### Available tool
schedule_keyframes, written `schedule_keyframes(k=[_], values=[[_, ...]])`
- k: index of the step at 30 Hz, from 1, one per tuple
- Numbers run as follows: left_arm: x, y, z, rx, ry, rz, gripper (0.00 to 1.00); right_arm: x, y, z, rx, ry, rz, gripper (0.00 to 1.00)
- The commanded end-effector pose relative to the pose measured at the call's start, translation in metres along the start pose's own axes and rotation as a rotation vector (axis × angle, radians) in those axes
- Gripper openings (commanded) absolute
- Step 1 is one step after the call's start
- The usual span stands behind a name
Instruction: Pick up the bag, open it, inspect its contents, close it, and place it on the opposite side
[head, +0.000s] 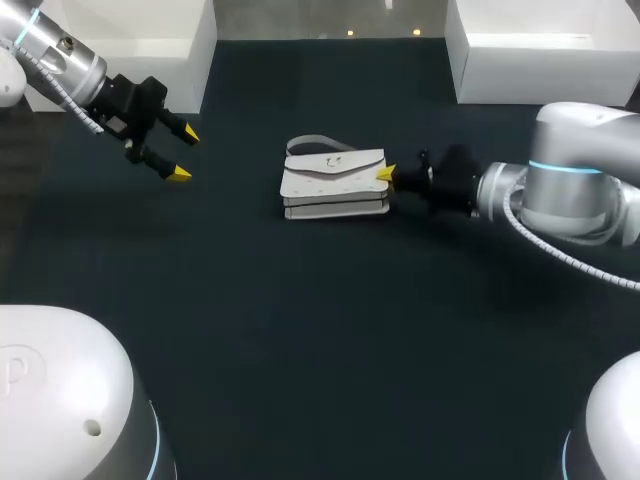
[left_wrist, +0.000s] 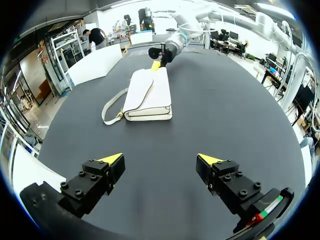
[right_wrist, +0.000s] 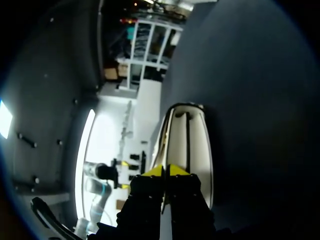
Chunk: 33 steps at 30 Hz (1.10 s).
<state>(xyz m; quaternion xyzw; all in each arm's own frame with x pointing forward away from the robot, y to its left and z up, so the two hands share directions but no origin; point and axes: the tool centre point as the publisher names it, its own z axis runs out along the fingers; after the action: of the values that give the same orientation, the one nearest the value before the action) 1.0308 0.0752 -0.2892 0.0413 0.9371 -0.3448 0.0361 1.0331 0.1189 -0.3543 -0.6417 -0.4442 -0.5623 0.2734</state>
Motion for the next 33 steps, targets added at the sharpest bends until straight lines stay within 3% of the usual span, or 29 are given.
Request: schedule_keyframes(k=[1,7,8,10,18,33], values=[[0.0,0.001,0.001,0.002,-0.002,0.001,1.0,-0.003,-0.003,0.01,0.009,-0.007,0.007,0.0],[0.0,0.001,0.001,0.002,-0.002,0.001,1.0,-0.006,-0.007,0.011,0.03,-0.016,0.017,0.04],[0.0,0.001,0.001,0.002,-0.002,0.001,1.0,-0.007,-0.008,0.011,0.036,-0.02,0.019,0.23],[0.0,0.001,0.001,0.002,-0.002,0.001,1.0,-0.007,-0.009,0.01,0.044,-0.03,0.021,0.49],[0.0,0.001,0.001,0.002,-0.002,0.001,1.0,0.001,-0.007,-0.001,0.12,-0.131,0.039,0.47],[0.0,0.001,0.001,0.002,-0.002,0.001,1.0,-0.004,-0.002,-0.011,0.371,-0.266,0.088,0.36]])
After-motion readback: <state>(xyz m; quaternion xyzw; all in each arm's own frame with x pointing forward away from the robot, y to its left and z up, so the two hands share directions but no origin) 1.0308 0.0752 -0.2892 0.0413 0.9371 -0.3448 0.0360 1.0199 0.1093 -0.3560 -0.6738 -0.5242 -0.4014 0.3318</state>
